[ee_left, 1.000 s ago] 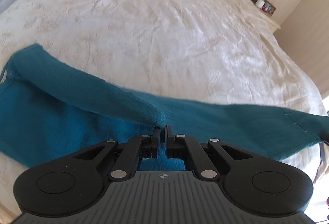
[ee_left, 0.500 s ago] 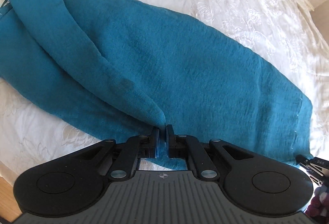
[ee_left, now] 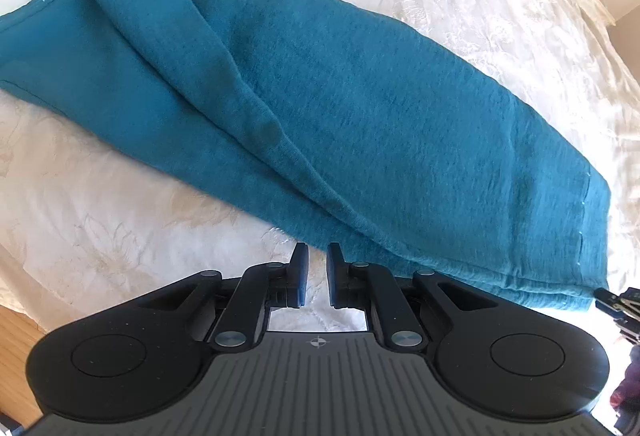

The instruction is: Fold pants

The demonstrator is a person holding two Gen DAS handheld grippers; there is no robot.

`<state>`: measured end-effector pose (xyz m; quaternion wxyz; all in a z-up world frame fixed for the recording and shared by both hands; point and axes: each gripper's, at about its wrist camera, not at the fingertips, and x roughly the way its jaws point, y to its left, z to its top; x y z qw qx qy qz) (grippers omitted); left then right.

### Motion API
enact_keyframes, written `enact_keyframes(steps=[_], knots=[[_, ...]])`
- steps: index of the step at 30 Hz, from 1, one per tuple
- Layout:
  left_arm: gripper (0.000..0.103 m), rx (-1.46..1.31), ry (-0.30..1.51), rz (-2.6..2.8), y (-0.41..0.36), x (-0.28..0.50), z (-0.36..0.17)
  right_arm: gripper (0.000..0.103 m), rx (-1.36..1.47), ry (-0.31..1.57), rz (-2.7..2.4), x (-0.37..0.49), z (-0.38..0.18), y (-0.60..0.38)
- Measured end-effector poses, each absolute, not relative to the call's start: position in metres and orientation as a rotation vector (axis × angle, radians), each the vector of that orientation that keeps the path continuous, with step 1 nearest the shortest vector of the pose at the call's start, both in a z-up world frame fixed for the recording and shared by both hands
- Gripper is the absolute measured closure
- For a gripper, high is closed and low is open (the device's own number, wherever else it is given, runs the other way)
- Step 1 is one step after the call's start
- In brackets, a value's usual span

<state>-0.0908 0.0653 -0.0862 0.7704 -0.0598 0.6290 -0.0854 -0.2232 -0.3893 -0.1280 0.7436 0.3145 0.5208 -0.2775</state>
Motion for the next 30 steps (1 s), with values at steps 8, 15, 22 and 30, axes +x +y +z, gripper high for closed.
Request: enact_keyframes(steps=[8, 15, 22, 30], knots=[[0.093, -0.148, 1.277, -0.069, 0.124, -0.069, -0.068, 0.077, 0.554, 1.065, -0.463, -0.189, -0.090, -0.351], [0.093, -0.160, 1.221, 0.054, 0.201, -0.010, -0.064, 0.077, 0.435, 1.059, -0.136, -0.109, -0.076, -0.242], [0.093, -0.178, 1.224, 0.131, 0.279, 0.068, -0.079, 0.077, 0.339, 1.060, 0.142, -0.025, -0.065, -0.099], [0.092, -0.128, 1.273, 0.159, 0.330, 0.134, -0.113, 0.077, 0.235, 1.002, 0.374, 0.054, -0.072, 0.025]])
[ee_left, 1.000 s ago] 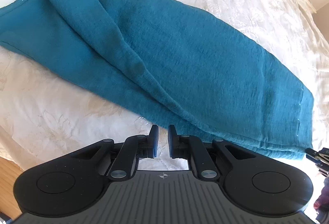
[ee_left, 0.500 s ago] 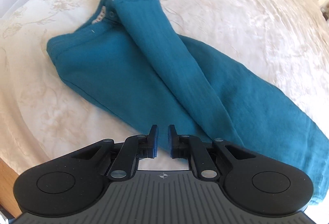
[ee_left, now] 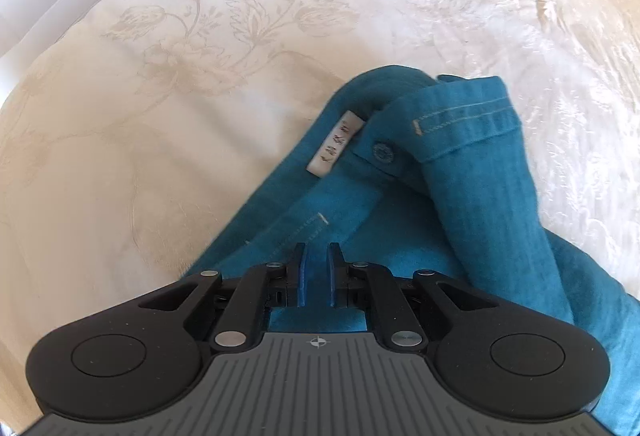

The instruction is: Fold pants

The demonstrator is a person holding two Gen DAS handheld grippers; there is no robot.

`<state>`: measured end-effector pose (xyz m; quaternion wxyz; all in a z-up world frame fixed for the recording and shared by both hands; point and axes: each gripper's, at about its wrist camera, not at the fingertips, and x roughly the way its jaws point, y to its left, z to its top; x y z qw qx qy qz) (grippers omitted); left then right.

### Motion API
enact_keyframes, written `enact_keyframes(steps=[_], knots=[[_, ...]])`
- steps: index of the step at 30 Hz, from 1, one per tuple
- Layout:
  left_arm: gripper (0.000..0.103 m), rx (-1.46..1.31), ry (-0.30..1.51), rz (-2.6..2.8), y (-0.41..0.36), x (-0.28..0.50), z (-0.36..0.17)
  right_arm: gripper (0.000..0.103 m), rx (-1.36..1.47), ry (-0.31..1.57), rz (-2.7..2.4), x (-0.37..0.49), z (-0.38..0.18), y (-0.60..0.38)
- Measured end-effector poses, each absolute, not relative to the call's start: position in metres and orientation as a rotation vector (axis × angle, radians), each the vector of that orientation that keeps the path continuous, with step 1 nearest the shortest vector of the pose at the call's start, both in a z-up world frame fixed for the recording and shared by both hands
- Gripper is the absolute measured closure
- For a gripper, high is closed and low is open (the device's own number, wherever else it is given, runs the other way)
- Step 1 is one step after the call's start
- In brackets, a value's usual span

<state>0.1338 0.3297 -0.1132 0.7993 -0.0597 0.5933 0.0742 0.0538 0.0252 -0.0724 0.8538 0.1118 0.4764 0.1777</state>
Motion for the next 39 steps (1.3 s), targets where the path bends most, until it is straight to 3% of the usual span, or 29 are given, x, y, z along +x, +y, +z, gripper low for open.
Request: enact_keyframes(steps=[6, 9, 10, 19, 21, 24, 32, 39], knots=[[0.092, -0.123, 1.347, 0.114, 0.362, 0.141, -0.142, 0.075, 0.148, 1.005, 0.452, 0.106, -0.091, 0.080], [0.093, -0.138, 1.348, 0.075, 0.371, 0.140, -0.144, 0.055, 0.140, 1.015, 0.516, 0.129, -0.103, 0.096], [0.093, -0.148, 1.348, 0.068, 0.373, 0.140, -0.145, 0.054, 0.135, 1.019, 0.539, 0.134, -0.107, 0.101], [0.093, -0.210, 1.346, 0.038, 0.391, 0.141, -0.151, 0.054, 0.083, 1.132, 0.617, 0.165, -0.151, 0.123], [0.093, -0.206, 1.345, 0.029, 0.391, 0.140, -0.149, 0.064, 0.109, 1.149, 0.621, 0.167, -0.151, 0.123], [0.093, -0.219, 1.341, 0.029, 0.394, 0.140, -0.146, 0.091, 0.160, 1.178, 0.650, 0.165, -0.139, 0.124], [0.093, -0.242, 1.236, 0.115, 0.426, 0.128, -0.104, 0.095, 0.166, 1.036, 0.791, 0.103, -0.071, 0.144], [0.093, -0.227, 1.143, 0.177, 0.449, 0.120, -0.068, 0.095, 0.124, 1.145, 0.889, 0.054, -0.104, 0.203]])
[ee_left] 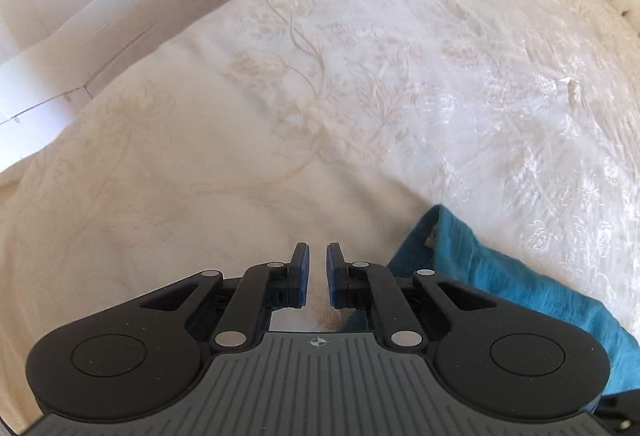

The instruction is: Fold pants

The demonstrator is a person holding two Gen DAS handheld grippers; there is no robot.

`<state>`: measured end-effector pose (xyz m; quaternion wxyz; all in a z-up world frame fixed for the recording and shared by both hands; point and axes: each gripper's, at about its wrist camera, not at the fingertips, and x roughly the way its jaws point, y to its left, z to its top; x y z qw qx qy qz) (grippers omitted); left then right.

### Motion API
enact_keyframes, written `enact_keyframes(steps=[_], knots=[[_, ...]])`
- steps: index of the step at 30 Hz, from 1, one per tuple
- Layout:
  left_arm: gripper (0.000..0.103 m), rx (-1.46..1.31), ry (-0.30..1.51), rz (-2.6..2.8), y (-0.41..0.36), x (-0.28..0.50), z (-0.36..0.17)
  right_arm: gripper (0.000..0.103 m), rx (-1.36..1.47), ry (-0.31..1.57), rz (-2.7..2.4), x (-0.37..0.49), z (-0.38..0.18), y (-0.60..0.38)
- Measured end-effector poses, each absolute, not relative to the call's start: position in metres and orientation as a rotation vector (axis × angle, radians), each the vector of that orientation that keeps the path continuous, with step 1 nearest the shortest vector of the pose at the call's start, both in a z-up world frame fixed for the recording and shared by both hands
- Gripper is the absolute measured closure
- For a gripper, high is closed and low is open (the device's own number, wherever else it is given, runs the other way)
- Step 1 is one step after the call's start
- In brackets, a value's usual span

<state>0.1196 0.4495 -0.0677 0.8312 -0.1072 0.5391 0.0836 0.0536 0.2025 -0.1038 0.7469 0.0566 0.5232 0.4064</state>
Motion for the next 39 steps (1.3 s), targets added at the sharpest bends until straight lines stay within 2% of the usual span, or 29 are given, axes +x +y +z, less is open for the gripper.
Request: enact_keyframes(steps=[5, 7, 9, 12, 20, 25, 30, 35, 39], knots=[[0.092, -0.184, 1.107, 0.106, 0.430, 0.120, -0.054, 0.093, 0.070, 1.197, 0.842, 0.039, -0.134, 0.232], [0.092, -0.174, 1.112, 0.059, 0.414, 0.120, -0.055, 0.084, 0.077, 1.180, 0.790, 0.039, -0.139, 0.232], [0.092, -0.153, 1.121, -0.002, 0.395, 0.117, -0.058, 0.083, 0.124, 1.167, 0.773, 0.038, -0.136, 0.226], [0.092, -0.121, 1.134, -0.085, 0.366, 0.112, -0.063, 0.069, 0.159, 1.114, 0.783, 0.030, -0.122, 0.212], [0.092, 0.010, 1.260, -0.210, 0.315, 0.097, -0.109, 0.069, 0.275, 1.058, 0.521, -0.004, -0.099, 0.119], [0.093, 0.103, 1.383, -0.136, 0.314, 0.089, -0.149, 0.069, 0.360, 1.053, 0.237, -0.042, -0.097, 0.034], [0.093, 0.081, 1.329, -0.124, 0.301, 0.088, -0.131, 0.069, 0.471, 1.080, -0.057, -0.085, -0.109, -0.045], [0.093, 0.075, 1.199, -0.201, 0.259, 0.079, -0.100, 0.069, 0.609, 1.023, -0.381, -0.133, -0.116, -0.132], [0.092, 0.097, 1.187, -0.251, 0.212, 0.071, -0.096, 0.069, 0.714, 0.992, -0.576, -0.166, -0.126, -0.201]])
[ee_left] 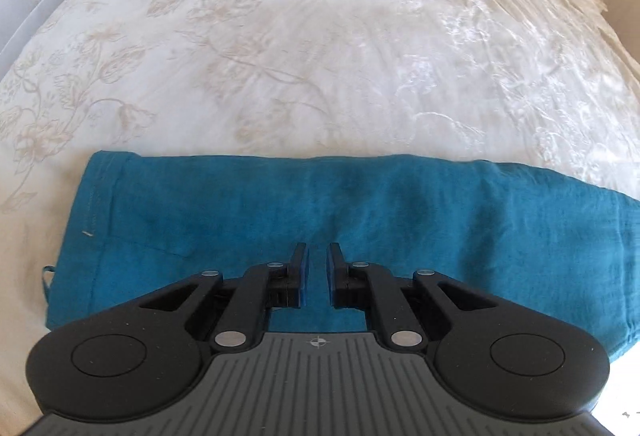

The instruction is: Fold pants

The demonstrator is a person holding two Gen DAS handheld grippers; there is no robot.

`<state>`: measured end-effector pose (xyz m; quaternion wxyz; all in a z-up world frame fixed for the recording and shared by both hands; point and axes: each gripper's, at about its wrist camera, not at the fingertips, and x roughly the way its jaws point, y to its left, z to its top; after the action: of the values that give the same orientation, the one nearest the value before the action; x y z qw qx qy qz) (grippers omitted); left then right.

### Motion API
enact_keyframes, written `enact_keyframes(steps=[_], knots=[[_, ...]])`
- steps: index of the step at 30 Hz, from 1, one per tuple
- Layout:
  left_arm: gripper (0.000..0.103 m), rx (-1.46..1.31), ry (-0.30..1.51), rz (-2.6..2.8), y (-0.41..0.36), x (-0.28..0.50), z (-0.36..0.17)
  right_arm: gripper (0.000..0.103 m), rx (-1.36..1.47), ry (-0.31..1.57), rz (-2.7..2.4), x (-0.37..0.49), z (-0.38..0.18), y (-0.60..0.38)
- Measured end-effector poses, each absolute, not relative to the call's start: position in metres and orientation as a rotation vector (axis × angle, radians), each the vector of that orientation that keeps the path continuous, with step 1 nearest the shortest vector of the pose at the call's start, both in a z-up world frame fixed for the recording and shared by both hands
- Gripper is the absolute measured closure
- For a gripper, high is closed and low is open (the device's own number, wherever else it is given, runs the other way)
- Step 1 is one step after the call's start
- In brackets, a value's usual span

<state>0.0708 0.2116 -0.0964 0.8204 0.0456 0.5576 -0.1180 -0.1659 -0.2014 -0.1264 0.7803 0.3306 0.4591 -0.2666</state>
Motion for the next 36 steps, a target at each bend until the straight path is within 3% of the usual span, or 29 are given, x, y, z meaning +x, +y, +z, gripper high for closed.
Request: enact_keyframes(steps=[8, 25, 26, 27, 32, 36], knots=[[0.092, 0.127, 1.239, -0.278, 0.146, 0.037, -0.101, 0.069, 0.889, 1.012, -0.636, -0.195, -0.159, -0.274], [0.092, 0.171, 1.248, -0.289, 0.085, 0.014, -0.104, 0.060, 1.122, 0.987, -0.599, -0.227, -0.180, -0.314], [0.092, 0.175, 1.249, -0.292, 0.082, 0.013, -0.104, 0.066, 1.122, 0.986, -0.589, -0.226, -0.179, -0.315], [0.092, 0.181, 1.249, -0.296, 0.081, 0.012, -0.104, 0.096, 1.107, 0.982, -0.574, -0.225, -0.177, -0.315], [0.092, 0.198, 1.241, -0.312, 0.071, 0.010, -0.103, 0.095, 0.930, 0.931, -0.516, -0.230, -0.125, -0.307], [0.092, 0.215, 1.274, -0.313, 0.063, 0.008, -0.113, 0.095, 0.893, 1.025, -0.541, -0.243, -0.139, -0.312]])
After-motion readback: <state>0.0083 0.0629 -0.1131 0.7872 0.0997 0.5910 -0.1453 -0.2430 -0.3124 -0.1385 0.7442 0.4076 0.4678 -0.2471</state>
